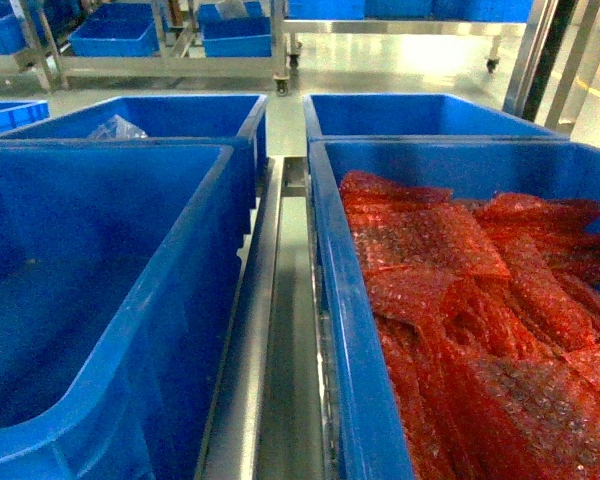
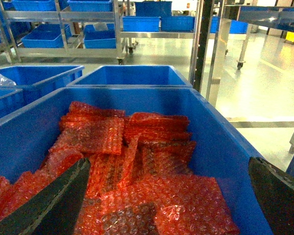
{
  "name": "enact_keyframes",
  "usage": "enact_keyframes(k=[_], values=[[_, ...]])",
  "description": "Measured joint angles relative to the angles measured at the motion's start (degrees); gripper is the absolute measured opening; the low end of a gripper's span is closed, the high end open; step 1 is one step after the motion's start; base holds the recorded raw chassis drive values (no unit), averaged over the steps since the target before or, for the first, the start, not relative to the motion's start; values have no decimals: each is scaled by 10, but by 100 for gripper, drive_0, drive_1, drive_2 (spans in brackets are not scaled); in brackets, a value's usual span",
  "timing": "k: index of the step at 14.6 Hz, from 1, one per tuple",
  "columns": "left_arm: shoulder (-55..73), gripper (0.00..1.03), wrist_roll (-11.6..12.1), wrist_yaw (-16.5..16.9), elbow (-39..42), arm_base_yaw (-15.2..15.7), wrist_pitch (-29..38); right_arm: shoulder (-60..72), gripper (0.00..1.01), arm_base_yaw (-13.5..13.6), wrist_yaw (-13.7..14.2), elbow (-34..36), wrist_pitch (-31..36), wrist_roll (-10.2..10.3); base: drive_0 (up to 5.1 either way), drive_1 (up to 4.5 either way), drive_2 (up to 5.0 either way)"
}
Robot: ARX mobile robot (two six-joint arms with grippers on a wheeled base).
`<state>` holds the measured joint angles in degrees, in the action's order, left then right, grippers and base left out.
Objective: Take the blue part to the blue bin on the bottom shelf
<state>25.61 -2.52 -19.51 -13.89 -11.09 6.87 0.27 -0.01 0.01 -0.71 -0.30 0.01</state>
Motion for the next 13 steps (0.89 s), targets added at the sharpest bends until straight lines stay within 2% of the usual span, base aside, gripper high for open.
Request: enact_keyframes(k=[13], values=[[0, 44, 0, 0, 0, 0, 0, 0, 98, 0, 0, 0, 0, 0, 0, 0, 0]])
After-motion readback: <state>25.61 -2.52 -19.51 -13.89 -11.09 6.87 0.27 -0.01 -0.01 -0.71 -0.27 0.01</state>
